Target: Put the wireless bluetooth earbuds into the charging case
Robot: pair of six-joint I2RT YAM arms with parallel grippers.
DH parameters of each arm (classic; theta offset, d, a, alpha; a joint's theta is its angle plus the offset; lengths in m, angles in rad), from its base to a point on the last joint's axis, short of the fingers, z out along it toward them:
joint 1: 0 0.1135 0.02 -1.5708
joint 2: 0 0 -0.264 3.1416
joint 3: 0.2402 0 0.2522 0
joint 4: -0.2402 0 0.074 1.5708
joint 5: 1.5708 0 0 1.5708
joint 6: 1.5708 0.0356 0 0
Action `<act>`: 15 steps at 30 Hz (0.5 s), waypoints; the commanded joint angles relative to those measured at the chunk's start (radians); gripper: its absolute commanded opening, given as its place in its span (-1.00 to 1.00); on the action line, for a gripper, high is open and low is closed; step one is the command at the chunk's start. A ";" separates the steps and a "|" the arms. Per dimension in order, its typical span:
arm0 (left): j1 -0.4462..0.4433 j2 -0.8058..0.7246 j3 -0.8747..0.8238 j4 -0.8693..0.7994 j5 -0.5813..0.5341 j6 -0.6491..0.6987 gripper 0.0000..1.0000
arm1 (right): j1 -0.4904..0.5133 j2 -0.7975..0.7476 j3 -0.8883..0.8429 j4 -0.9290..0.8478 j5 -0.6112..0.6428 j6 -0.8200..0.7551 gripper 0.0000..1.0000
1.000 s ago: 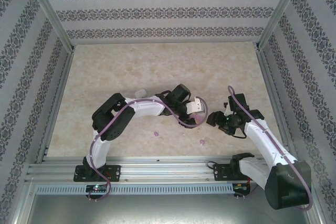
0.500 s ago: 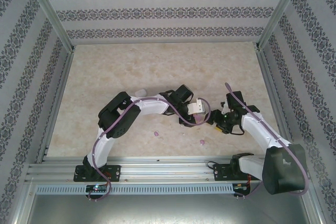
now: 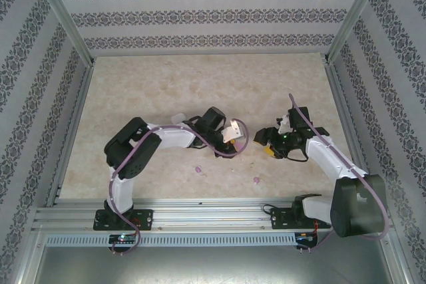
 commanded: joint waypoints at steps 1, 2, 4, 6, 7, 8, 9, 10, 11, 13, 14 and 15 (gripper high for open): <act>0.015 -0.105 -0.047 0.130 0.073 -0.093 -0.52 | 0.044 0.025 0.053 0.052 -0.109 0.038 0.26; 0.015 -0.127 -0.061 0.126 0.077 -0.098 -0.52 | 0.060 0.031 0.062 0.053 -0.122 0.037 0.27; 0.015 -0.162 -0.083 0.118 0.094 -0.118 -0.52 | 0.088 0.039 0.075 0.065 -0.145 0.042 0.29; 0.015 -0.191 -0.115 0.143 0.106 -0.149 -0.52 | 0.120 0.048 0.086 0.081 -0.165 0.052 0.30; 0.015 -0.204 -0.130 0.163 0.114 -0.168 -0.52 | 0.134 0.054 0.092 0.091 -0.175 0.058 0.30; 0.015 -0.216 -0.143 0.179 0.121 -0.181 -0.53 | 0.151 0.061 0.098 0.099 -0.184 0.066 0.30; 0.015 -0.224 -0.152 0.187 0.127 -0.192 -0.52 | 0.161 0.066 0.105 0.101 -0.190 0.067 0.30; 0.015 -0.234 -0.160 0.196 0.133 -0.202 -0.53 | 0.170 0.072 0.112 0.097 -0.190 0.068 0.30; 0.015 -0.246 -0.167 0.204 0.137 -0.210 -0.53 | 0.176 0.076 0.117 0.095 -0.189 0.072 0.30; 0.015 -0.267 -0.178 0.218 0.141 -0.224 -0.54 | 0.185 0.077 0.121 0.106 -0.196 0.084 0.26; 0.015 -0.279 -0.185 0.224 0.145 -0.233 -0.54 | 0.188 0.077 0.121 0.115 -0.202 0.092 0.23; 0.015 -0.288 -0.192 0.231 0.147 -0.243 -0.54 | 0.191 0.075 0.121 0.122 -0.210 0.100 0.19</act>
